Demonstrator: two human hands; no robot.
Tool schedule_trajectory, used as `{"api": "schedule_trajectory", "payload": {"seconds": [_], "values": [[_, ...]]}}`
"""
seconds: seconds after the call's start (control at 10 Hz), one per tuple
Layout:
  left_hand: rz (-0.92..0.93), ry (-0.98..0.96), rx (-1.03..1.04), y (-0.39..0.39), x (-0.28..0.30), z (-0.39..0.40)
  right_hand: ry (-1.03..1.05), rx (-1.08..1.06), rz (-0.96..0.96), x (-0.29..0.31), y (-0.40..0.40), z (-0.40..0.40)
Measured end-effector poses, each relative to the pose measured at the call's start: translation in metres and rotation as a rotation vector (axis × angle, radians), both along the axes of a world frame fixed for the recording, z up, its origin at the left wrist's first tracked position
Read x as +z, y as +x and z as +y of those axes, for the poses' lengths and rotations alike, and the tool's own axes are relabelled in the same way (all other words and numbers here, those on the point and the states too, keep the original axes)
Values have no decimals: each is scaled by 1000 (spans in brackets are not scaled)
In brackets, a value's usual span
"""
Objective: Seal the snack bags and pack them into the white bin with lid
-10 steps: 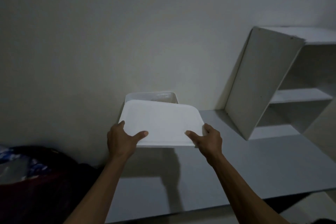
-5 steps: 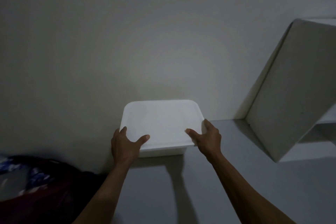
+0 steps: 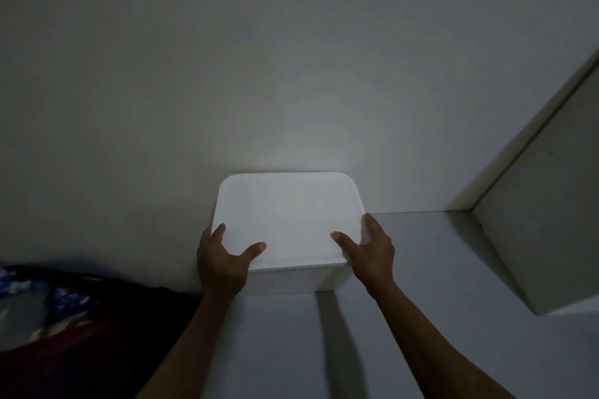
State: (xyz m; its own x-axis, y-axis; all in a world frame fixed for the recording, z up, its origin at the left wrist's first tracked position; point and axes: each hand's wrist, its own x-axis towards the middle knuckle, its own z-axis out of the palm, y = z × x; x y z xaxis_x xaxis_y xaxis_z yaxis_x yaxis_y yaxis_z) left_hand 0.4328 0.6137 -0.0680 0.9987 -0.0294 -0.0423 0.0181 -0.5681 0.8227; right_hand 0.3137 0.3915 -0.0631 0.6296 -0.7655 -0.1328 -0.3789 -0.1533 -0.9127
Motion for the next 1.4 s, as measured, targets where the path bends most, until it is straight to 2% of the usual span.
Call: {"api": "schedule_trajectory", "payload": {"seconds": [0.8, 1.0, 1.1, 1.2, 1.4], "values": [[-108, 331, -3, 10, -31, -8, -72, 13, -22, -31, 6, -7], [-88, 398, -32, 9, -27, -7, -82, 41, -10, -30, 6, -9], [-201, 480, -36, 4, -25, -8, -37, 69, -24, -27, 0, -10], [-219, 473, -30, -11, -15, -14, -25, 59, -29, -24, -14, -11], [-227, 300, -52, -70, 8, -23, -38, 93, -65, -11, -60, -6]]}}
